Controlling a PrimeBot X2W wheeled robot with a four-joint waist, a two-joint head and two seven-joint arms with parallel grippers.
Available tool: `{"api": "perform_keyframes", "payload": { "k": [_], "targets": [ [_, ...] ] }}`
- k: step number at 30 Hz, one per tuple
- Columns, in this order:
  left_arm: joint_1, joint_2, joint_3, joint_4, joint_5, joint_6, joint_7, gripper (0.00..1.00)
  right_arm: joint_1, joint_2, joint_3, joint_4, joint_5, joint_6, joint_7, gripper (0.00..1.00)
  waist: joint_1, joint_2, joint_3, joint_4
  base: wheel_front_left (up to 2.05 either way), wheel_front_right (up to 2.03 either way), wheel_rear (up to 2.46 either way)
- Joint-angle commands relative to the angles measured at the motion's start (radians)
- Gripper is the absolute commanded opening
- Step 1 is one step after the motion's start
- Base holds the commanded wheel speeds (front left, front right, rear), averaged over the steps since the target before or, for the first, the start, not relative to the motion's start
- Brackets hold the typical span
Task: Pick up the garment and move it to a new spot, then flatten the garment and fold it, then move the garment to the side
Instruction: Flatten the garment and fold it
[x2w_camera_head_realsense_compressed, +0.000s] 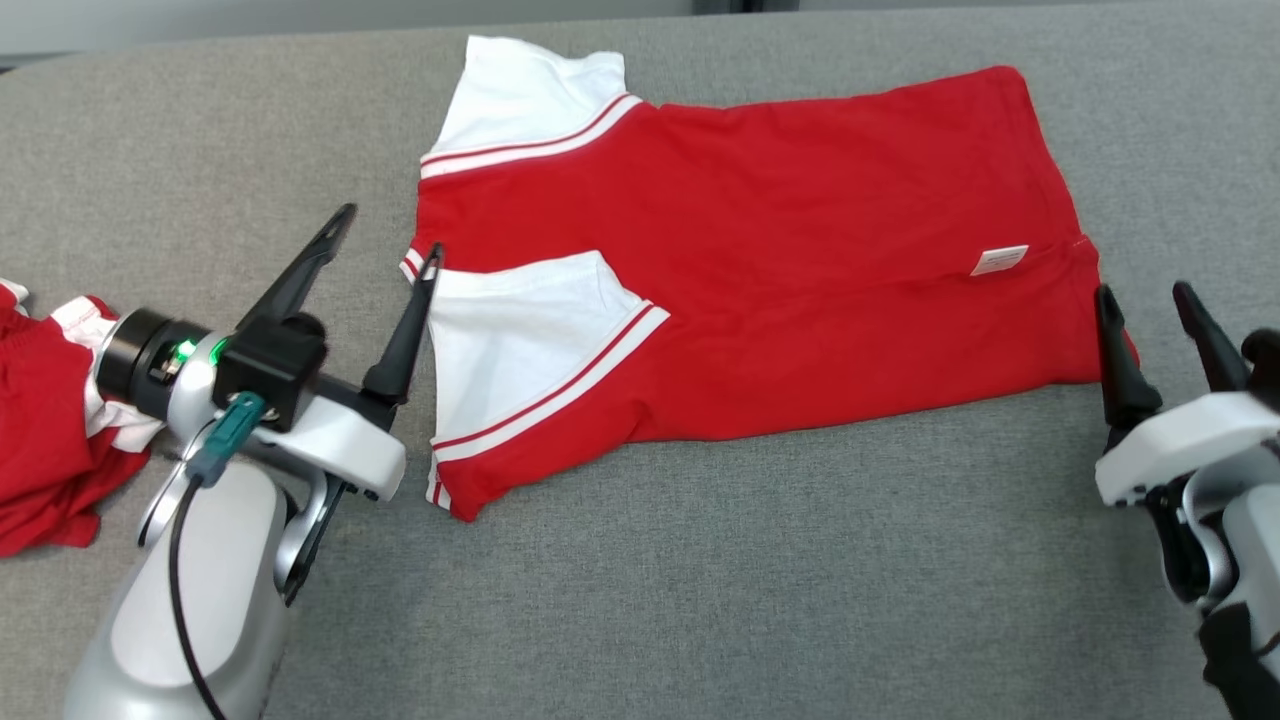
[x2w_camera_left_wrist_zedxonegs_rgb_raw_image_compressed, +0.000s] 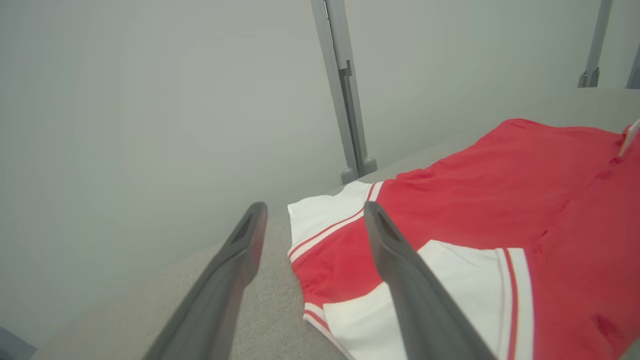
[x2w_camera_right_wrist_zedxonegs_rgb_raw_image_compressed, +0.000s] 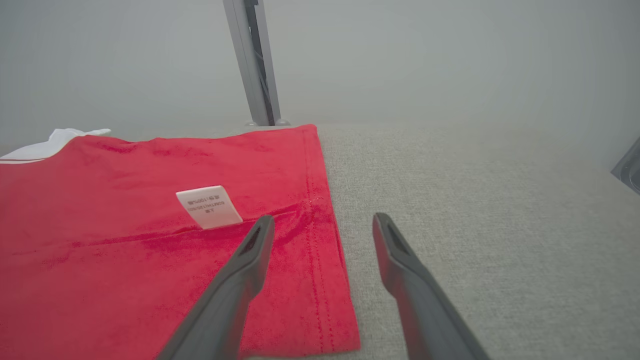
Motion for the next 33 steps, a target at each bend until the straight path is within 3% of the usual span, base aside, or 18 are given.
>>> {"api": "perform_keyframes", "payload": {
  "k": [1, 11, 15, 22, 26, 27, 28, 29, 30, 33],
  "targets": [
    [0.026, -0.012, 0.022, -0.007, -0.017, 0.006, 0.000, 1.00, 0.027, 0.005, -0.007, -0.010, -0.001, 0.000, -0.002, 1.00, 0.0000, -0.0001, -0.015, -0.002, 0.00, 0.00, 0.00],
    [0.230, -0.126, 0.141, 0.063, -0.165, -0.011, 0.000, 1.00, 0.142, 0.042, -0.076, -0.038, -0.004, 0.000, -0.002, 1.00, 0.0000, -0.0001, -0.081, -0.002, 0.00, 0.00, 0.00],
    [0.266, -0.167, 0.126, 0.118, -0.253, -0.021, 0.043, 1.00, 0.164, 0.052, -0.094, -0.041, -0.011, 0.000, -0.002, 1.00, 0.0000, -0.0001, -0.092, 0.004, 0.00, 0.00, 0.00],
    [0.265, -0.190, 0.086, 0.163, -0.312, -0.025, 0.150, 1.00, 0.171, 0.065, -0.091, -0.041, -0.020, 0.000, -0.002, 1.00, 0.0000, -0.0001, -0.094, 0.004, 0.00, 0.00, 0.00],
    [0.255, -0.193, 0.067, 0.177, -0.328, -0.007, 0.226, 1.00, 0.162, 0.065, -0.087, -0.044, -0.019, 0.000, -0.002, 1.00, 0.0000, -0.0001, -0.087, -0.002, 0.00, 0.00, 0.00],
    [0.253, -0.194, 0.061, 0.177, -0.327, -0.004, 0.239, 0.89, 0.161, 0.064, -0.086, -0.044, -0.019, 0.000, -0.002, 1.00, 0.0000, -0.0001, -0.086, -0.004, 0.00, 0.00, 0.00],
    [0.253, -0.195, 0.057, 0.174, -0.328, -0.003, 0.246, 0.47, 0.159, 0.063, -0.086, -0.044, -0.019, 0.000, -0.002, 1.00, 0.0000, -0.0001, -0.084, -0.005, 0.00, 0.00, 0.00],
    [0.252, -0.195, 0.054, 0.169, -0.328, -0.002, 0.249, 0.20, 0.159, 0.063, -0.087, -0.044, -0.019, 0.000, -0.002, 1.00, 0.0000, -0.0001, -0.083, -0.007, 0.00, 0.00, 0.00],
    [0.253, -0.193, 0.050, 0.164, -0.323, 0.001, 0.252, 0.00, 0.159, 0.063, -0.087, -0.044, -0.019, 0.000, -0.002, 1.00, 0.0000, -0.0001, -0.081, -0.008, 0.00, 0.00, 0.00],
    [0.264, -0.186, 0.048, 0.145, -0.321, 0.004, 0.254, 0.00, 0.154, 0.062, -0.085, -0.034, -0.012, 0.000, -0.002, 1.00, 0.0000, -0.0001, -0.078, -0.009, 0.00, 0.00, 0.00]
  ]
}}
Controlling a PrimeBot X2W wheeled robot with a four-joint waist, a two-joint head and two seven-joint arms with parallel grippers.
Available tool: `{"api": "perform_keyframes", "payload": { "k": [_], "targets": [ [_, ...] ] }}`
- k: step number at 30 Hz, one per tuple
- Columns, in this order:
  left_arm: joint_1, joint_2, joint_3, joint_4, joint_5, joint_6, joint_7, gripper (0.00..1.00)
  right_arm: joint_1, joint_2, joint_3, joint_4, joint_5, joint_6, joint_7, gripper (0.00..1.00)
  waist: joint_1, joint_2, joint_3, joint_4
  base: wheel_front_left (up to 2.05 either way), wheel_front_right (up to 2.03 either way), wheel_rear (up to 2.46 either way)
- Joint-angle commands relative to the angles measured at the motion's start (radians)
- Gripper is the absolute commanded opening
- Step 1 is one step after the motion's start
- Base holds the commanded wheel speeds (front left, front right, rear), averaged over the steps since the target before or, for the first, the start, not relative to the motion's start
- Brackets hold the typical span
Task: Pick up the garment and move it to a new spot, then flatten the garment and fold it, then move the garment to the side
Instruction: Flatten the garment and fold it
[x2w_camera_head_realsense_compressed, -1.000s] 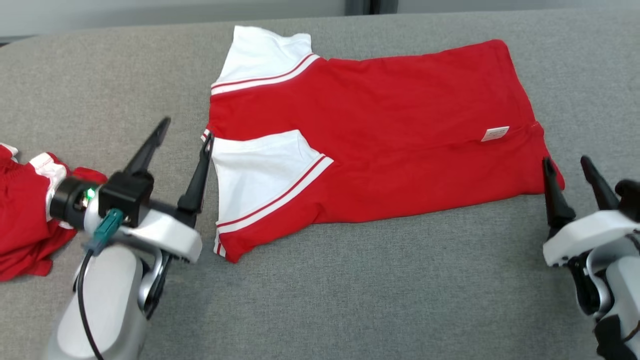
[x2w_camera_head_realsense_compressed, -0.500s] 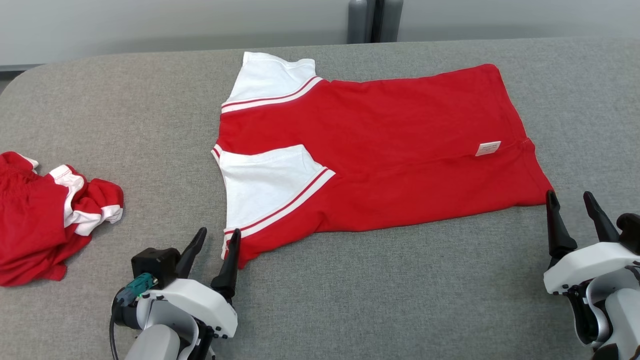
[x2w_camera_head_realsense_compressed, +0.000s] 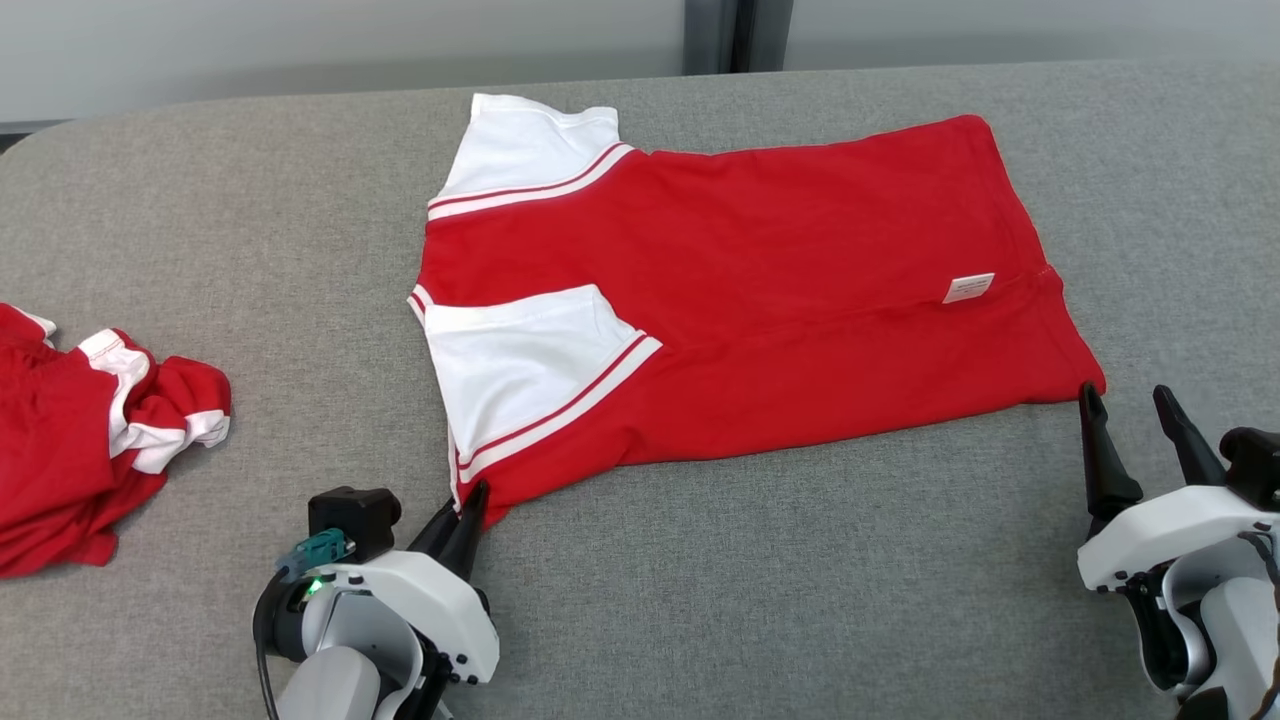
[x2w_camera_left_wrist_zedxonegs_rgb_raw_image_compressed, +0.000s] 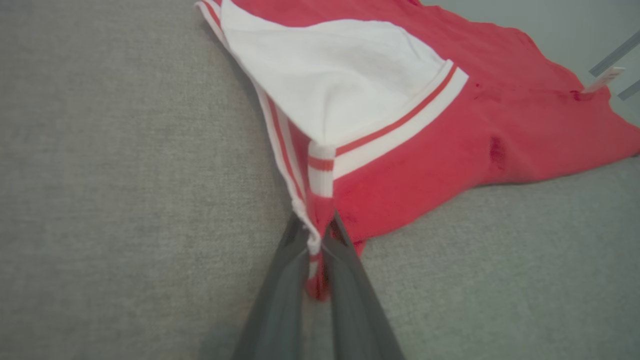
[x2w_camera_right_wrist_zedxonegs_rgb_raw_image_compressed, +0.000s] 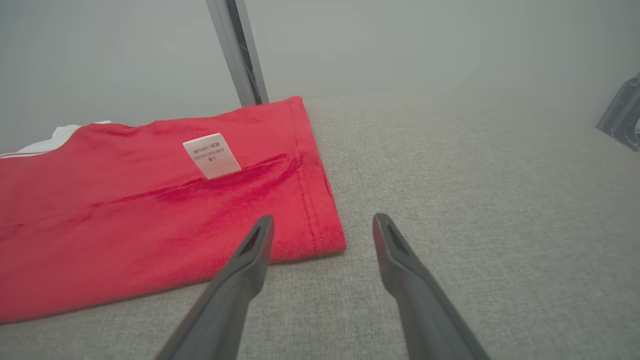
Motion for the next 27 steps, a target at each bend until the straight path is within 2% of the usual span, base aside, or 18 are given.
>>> {"api": "perform_keyframes", "payload": {
  "k": [1, 6, 14, 15, 16, 17, 19, 20, 27],
  "targets": [
    [0.009, 0.010, 0.000, -0.013, 0.002, 0.007, 0.004, 0.00, -0.011, -0.003, 0.001, 0.011, 0.007, 0.000, -0.002, 1.00, 0.0000, 0.0000, 0.001, 0.000, 0.00, 0.00, 0.00],
    [0.024, 0.027, -0.002, -0.057, -0.003, 0.012, 0.018, 0.00, -0.061, 0.005, 0.007, 0.118, 0.069, 0.000, -0.001, 1.00, 0.0000, 0.0000, 0.000, 0.007, 0.00, 0.00, 0.00],
    [0.024, 0.039, -0.008, -0.097, -0.005, 0.016, 0.031, 0.00, -0.179, 0.000, 0.087, 0.276, 0.158, 0.000, -0.002, 1.00, 0.0000, 0.0000, 0.019, 0.014, 0.00, 0.00, 0.00],
    [0.022, 0.042, -0.009, -0.099, -0.002, 0.017, 0.031, 0.00, -0.194, -0.001, 0.101, 0.291, 0.170, 0.000, -0.001, 0.89, 0.0000, 0.0000, 0.022, 0.014, 0.00, 0.00, 0.00],
    [0.020, 0.044, -0.010, -0.100, -0.001, 0.017, 0.032, 0.00, -0.207, -0.005, 0.114, 0.304, 0.180, 0.000, -0.002, 0.85, 0.0000, 0.0000, 0.025, 0.014, 0.00, 0.00, 0.00],
    [0.017, 0.045, -0.010, -0.102, -0.001, 0.018, 0.032, 0.00, -0.218, -0.007, 0.128, 0.315, 0.188, 0.000, -0.002, 0.55, 0.0000, 0.0000, 0.028, 0.013, 0.00, 0.00, 0.00],
    [0.012, 0.049, -0.012, -0.104, -0.001, 0.019, 0.032, 0.00, -0.236, -0.007, 0.152, 0.334, 0.207, 0.000, -0.001, 0.27, 0.0000, 0.0000, 0.034, 0.011, 0.00, 0.00, 0.00],
    [0.010, 0.051, -0.012, -0.105, -0.001, 0.020, 0.033, 0.00, -0.244, -0.008, 0.162, 0.339, 0.215, 0.000, -0.002, 0.00, 0.0000, 0.0000, 0.035, 0.010, 0.00, 0.00, 0.00],
    [0.008, 0.062, -0.017, -0.113, -0.001, 0.021, 0.028, 0.00, -0.216, -0.033, 0.225, 0.347, 0.260, 0.000, -0.002, 0.00, 0.0000, 0.0000, 0.024, 0.012, 0.00, 0.00, 0.00]
  ]
}}
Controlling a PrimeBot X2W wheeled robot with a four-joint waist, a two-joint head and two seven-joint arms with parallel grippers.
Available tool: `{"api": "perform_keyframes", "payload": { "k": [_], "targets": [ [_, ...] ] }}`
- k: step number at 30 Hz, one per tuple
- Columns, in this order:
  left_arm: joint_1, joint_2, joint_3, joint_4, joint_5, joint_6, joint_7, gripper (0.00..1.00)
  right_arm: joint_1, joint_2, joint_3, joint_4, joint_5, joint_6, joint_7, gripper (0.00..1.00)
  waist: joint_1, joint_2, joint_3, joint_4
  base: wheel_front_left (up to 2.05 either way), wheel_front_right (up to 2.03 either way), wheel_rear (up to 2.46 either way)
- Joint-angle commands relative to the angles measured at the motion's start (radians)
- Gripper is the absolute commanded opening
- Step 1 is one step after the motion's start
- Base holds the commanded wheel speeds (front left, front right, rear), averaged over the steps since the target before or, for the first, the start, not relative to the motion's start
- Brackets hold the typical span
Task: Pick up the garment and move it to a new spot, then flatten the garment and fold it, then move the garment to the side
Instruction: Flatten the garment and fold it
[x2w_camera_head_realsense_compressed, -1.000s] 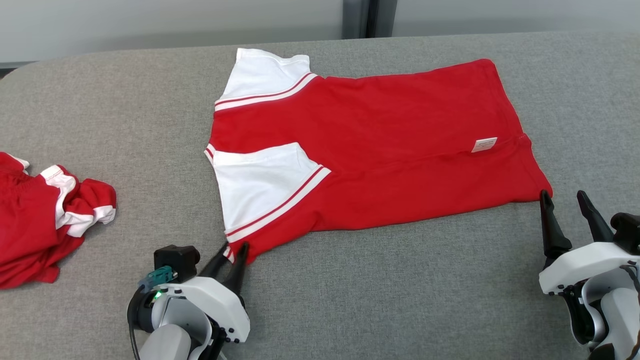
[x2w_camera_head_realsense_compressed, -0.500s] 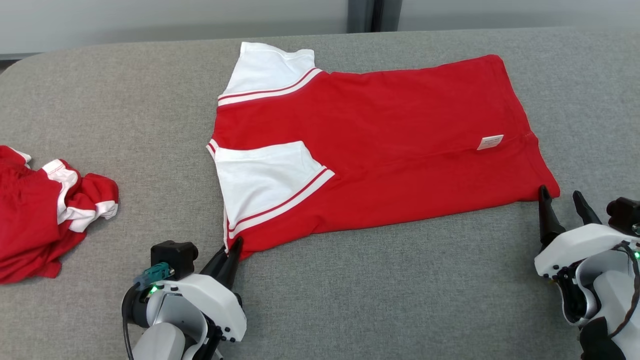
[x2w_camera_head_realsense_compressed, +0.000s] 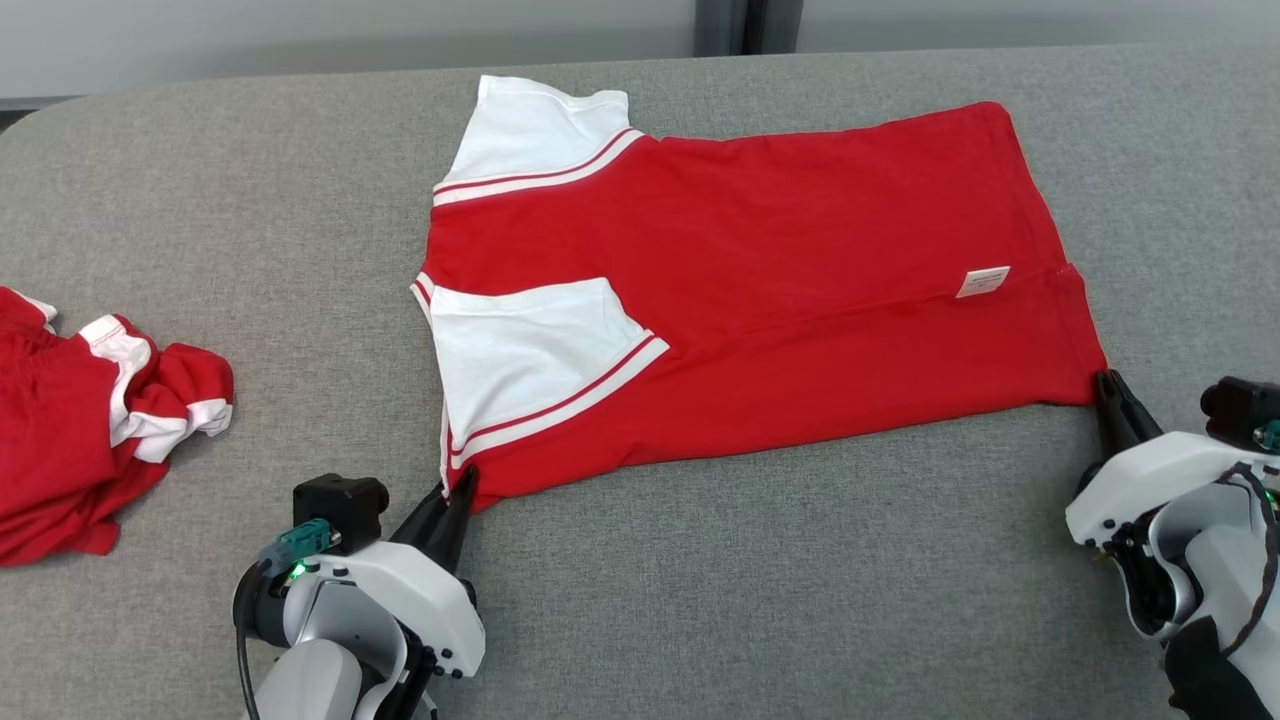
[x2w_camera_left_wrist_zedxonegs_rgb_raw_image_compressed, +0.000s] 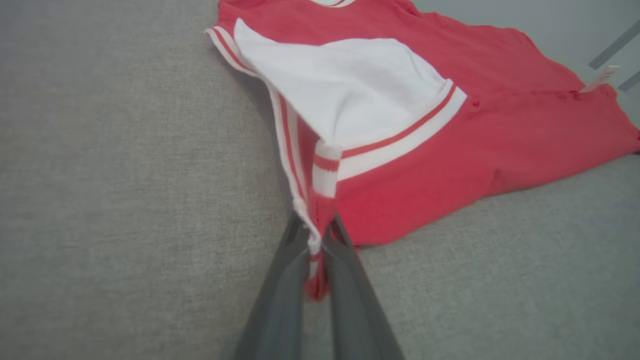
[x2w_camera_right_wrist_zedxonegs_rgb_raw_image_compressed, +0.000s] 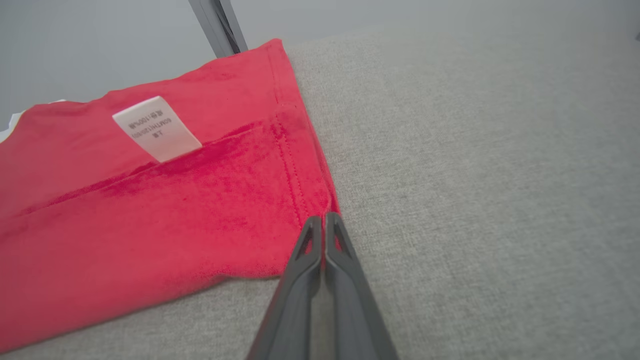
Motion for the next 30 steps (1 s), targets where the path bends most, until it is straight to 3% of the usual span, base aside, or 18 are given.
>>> {"api": "perform_keyframes", "payload": {
  "k": [1, 12, 18, 30],
  "targets": [
    [-0.006, 0.012, 0.001, -0.007, -0.001, 0.007, -0.003, 0.00, 0.033, -0.018, 0.007, -0.015, 0.011, 0.000, -0.002, 0.00, 0.0000, 0.0000, -0.006, 0.000, 0.00, 0.00, 0.00],
    [0.076, 0.042, 0.015, -0.075, -0.025, 0.017, -0.003, 0.00, 0.181, -0.071, -0.010, -0.162, 0.024, 0.000, -0.002, 0.00, 0.0000, 0.0000, -0.039, -0.013, 0.00, 0.00, 0.00],
    [0.174, 0.074, 0.009, -0.190, -0.033, 0.033, 0.041, 0.00, 0.311, -0.104, -0.071, -0.266, 0.001, -0.001, -0.002, 0.00, 0.0000, 0.0000, -0.044, -0.002, 0.00, 0.00, 0.00],
    [0.318, 0.082, -0.010, -0.383, -0.062, 0.080, 0.130, 0.00, 0.505, -0.093, -0.143, -0.405, -0.042, 0.000, -0.001, 0.00, 0.0000, 0.0000, -0.040, 0.014, 0.00, 0.00, 0.00]
  ]
}}
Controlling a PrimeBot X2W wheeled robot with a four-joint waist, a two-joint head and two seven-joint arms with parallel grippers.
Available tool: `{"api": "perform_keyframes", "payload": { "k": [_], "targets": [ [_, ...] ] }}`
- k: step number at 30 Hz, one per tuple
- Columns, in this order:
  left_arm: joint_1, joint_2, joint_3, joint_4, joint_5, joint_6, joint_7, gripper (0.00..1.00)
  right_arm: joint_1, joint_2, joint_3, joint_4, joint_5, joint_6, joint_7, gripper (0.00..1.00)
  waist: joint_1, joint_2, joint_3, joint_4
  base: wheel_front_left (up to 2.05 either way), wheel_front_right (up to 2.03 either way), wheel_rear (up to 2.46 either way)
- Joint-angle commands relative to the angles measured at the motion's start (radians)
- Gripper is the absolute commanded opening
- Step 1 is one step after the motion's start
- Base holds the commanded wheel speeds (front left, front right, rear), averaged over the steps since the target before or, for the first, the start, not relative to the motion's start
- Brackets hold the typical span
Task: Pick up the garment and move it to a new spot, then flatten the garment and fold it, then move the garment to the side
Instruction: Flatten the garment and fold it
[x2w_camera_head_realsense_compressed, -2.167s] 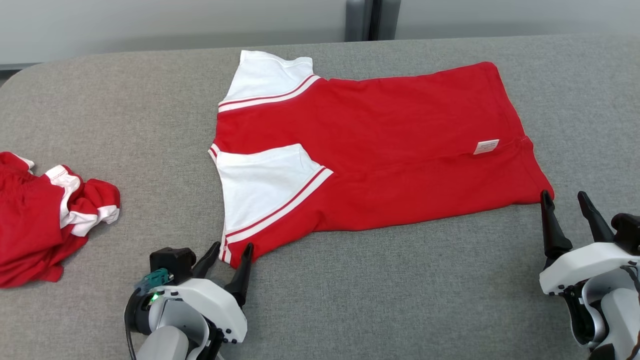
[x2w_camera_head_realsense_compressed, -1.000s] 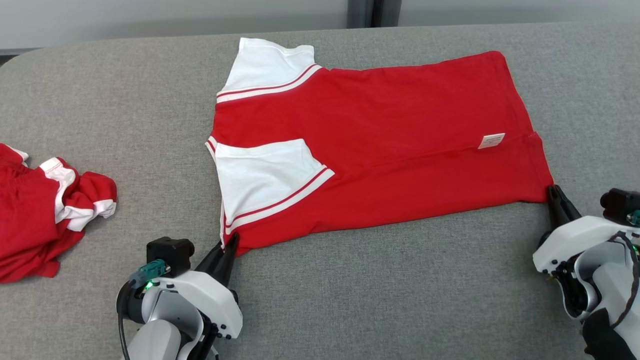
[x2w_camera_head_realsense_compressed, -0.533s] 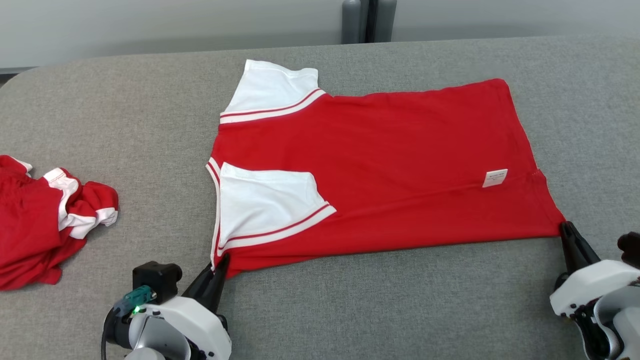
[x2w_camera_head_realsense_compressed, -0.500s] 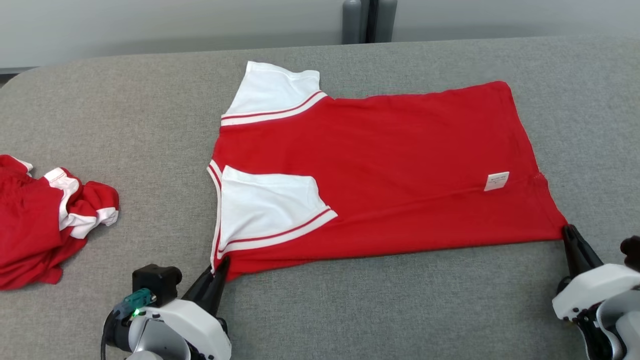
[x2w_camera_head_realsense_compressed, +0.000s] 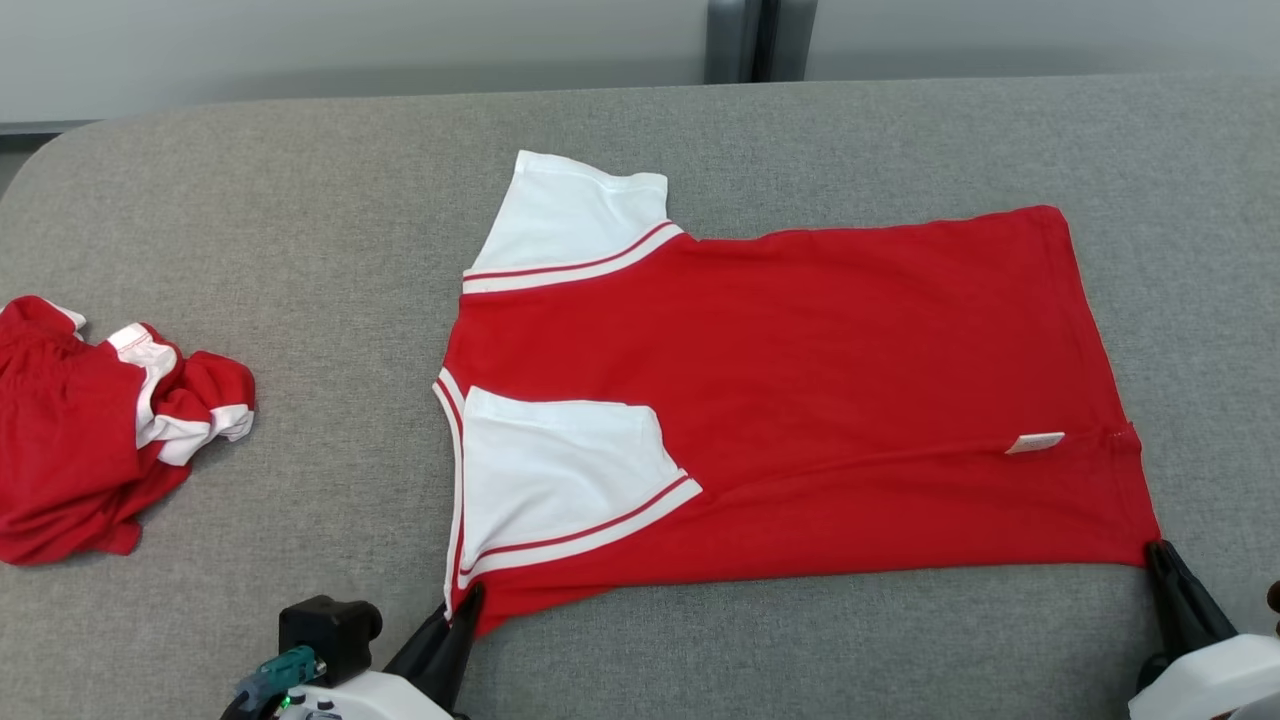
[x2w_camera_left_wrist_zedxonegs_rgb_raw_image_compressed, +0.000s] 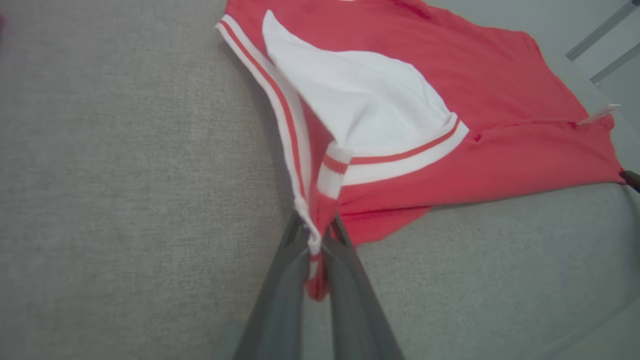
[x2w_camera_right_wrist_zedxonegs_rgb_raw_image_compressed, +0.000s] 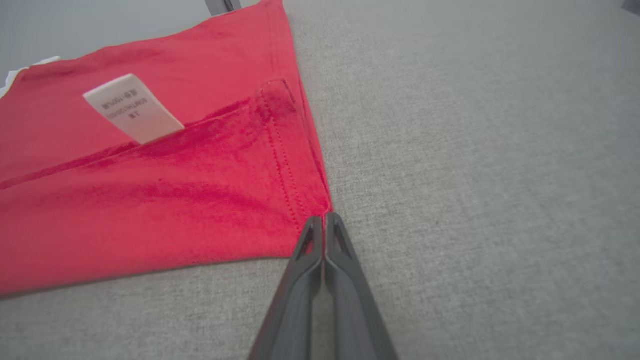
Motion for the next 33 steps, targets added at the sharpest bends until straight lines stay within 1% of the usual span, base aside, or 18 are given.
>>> {"api": "perform_keyframes", "payload": {
  "k": [1, 6, 10, 11, 12, 13, 14, 15, 16, 21, 26, 31, 33],
  "targets": [
    [0.018, 0.010, 0.001, -0.014, -0.008, 0.005, 0.007, 0.00, 0.028, 0.000, -0.008, -0.006, -0.007, -0.001, 0.000, 0.00, 0.0000, 0.0000, -0.003, 0.002, 0.00, 0.00, 0.00],
    [0.044, 0.023, -0.001, -0.050, -0.020, 0.011, 0.038, 0.00, 0.055, 0.000, 0.002, -0.043, -0.023, -0.001, 0.026, 0.00, 0.0000, 0.0000, -0.010, -0.003, 0.00, 0.00, 0.00],
    [0.043, 0.016, -0.002, -0.032, -0.038, 0.002, 0.040, 0.00, 0.056, 0.004, -0.004, -0.055, -0.033, -0.001, 0.044, 0.00, 0.0000, 0.0000, -0.017, -0.005, 0.00, 0.00, 0.00],
    [0.038, 0.015, -0.002, -0.025, -0.039, 0.002, 0.039, 0.15, 0.055, 0.003, -0.005, -0.058, -0.038, -0.001, 0.047, 0.00, 0.0000, 0.0000, -0.019, -0.005, 0.00, 0.00, 0.00],
    [0.033, 0.012, -0.003, -0.018, -0.040, 0.003, 0.037, 0.35, 0.055, 0.003, -0.007, -0.060, -0.044, -0.001, 0.047, 0.00, 0.0000, 0.0000, -0.020, -0.004, 0.00, 0.00, 0.00],
    [0.028, 0.010, -0.004, -0.010, -0.042, 0.003, 0.038, 0.64, 0.054, 0.002, -0.009, -0.061, -0.052, -0.001, 0.047, 0.21, 0.0000, 0.0000, -0.022, -0.004, 0.00, 0.00, 0.00],
    [0.022, 0.009, -0.005, -0.003, -0.041, 0.002, 0.038, 0.93, 0.053, 0.000, -0.012, -0.059, -0.061, -0.001, 0.047, 0.94, 0.0000, 0.0000, -0.023, -0.003, 0.00, 0.00, 0.00],
    [0.022, 0.009, -0.005, -0.003, -0.041, 0.002, 0.038, 0.93, 0.053, 0.000, -0.012, -0.059, -0.061, -0.001, 0.047, 0.94, 0.0000, 0.0000, -0.023, -0.003, 0.00, 0.00, 0.00],
    [0.015, 0.007, -0.006, 0.004, -0.042, 0.000, 0.037, 1.00, 0.052, 0.000, -0.016, -0.057, -0.069, -0.001, 0.046, 1.00, 0.0000, 0.0000, -0.024, -0.001, 0.00, 0.00, 0.00],
    [-0.013, 0.003, 0.005, 0.030, -0.026, 0.014, 0.003, 1.00, 0.019, 0.012, -0.051, -0.069, -0.111, -0.001, 0.026, 1.00, 0.0000, 0.0000, -0.031, -0.002, 0.00, 0.00, 0.00],
    [-0.041, 0.008, 0.057, 0.009, -0.023, 0.048, -0.058, 1.00, -0.013, 0.036, -0.092, -0.108, -0.178, -0.001, 0.005, 1.00, 0.0000, 0.0000, -0.044, -0.009, 0.00, 0.00, 0.00],
    [-0.070, -0.019, 0.085, -0.011, -0.046, 0.043, -0.133, 1.00, -0.054, 0.103, -0.098, -0.149, -0.239, -0.001, -0.003, 1.00, 0.0000, 0.0000, -0.071, -0.013, 0.00, 0.00, 0.00],
    [-0.072, -0.032, 0.087, -0.008, -0.029, 0.053, -0.174, 1.00, -0.069, 0.138, -0.086, -0.173, -0.263, -0.001, -0.002, 1.00, 0.0000, 0.0000, -0.084, -0.017, 0.00, 0.00, 0.00]
  ]
}}
